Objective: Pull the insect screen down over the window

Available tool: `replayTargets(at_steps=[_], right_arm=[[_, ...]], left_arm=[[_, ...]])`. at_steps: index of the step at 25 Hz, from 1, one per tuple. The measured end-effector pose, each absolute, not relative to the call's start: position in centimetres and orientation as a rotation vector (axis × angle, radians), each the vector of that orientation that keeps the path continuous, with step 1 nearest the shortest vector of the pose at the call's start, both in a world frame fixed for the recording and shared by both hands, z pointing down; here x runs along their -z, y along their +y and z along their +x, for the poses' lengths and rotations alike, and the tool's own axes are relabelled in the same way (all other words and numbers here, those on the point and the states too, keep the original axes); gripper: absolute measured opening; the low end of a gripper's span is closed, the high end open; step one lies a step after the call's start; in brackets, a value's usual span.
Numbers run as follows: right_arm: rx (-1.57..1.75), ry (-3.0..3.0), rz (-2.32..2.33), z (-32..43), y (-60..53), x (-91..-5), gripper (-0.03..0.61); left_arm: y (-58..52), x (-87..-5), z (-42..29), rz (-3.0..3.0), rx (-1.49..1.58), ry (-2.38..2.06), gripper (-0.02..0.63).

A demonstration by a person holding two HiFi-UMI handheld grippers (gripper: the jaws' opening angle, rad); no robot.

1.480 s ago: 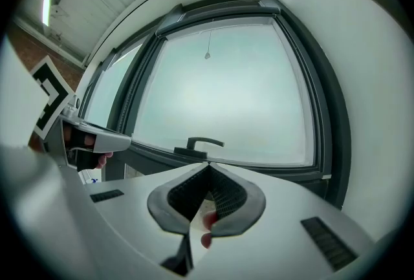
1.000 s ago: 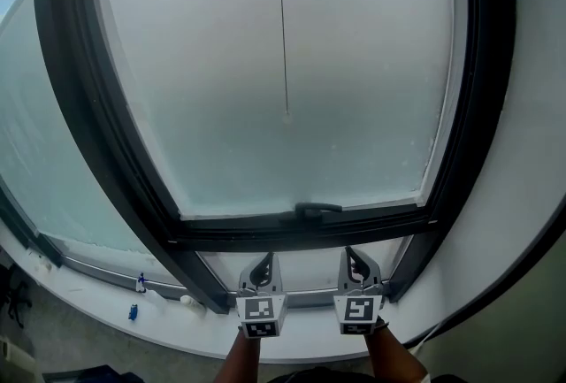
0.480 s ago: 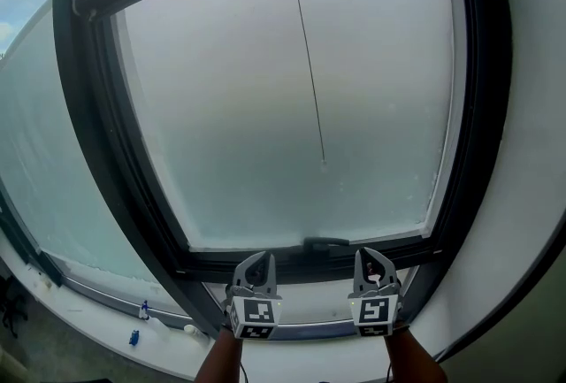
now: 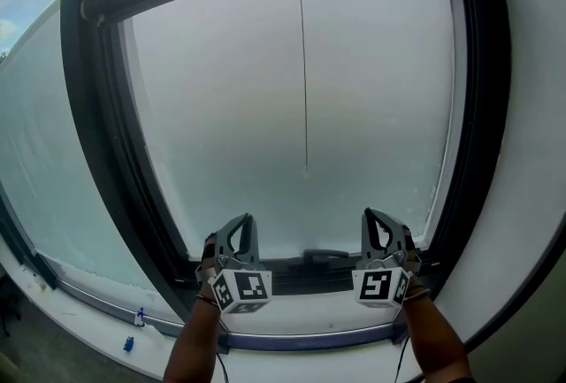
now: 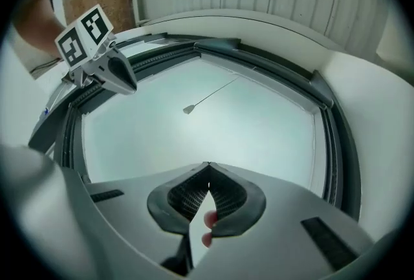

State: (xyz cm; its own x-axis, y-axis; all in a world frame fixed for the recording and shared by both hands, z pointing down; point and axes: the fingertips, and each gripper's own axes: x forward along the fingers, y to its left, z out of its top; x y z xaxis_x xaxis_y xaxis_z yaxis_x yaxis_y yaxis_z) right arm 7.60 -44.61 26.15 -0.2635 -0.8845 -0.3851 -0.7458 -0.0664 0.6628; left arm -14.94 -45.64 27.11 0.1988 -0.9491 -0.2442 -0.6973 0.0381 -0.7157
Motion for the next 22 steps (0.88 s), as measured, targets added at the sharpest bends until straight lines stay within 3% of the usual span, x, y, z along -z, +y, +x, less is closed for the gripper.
replayTargets(at_steps=[9,18,22], right_arm=[[1.571,-1.784,1.719,6.9,-45.0,-16.0,0.003],[1.685,-1.590,1.641,5.8,-44.3,-4.2,0.006],[1.750,-1.481,1.616,5.1,-44.4,0.2,0.053]], left_arm=[[-45.4,-12.9,-15.5,-1.374,0.365,1.467,0.005],[-45.8,-1.0,-15.5,-1.279,0.465,1.473,0.009],[-46.4,3.0,-17.1,-1.144,0.587,1.507,0.100]])
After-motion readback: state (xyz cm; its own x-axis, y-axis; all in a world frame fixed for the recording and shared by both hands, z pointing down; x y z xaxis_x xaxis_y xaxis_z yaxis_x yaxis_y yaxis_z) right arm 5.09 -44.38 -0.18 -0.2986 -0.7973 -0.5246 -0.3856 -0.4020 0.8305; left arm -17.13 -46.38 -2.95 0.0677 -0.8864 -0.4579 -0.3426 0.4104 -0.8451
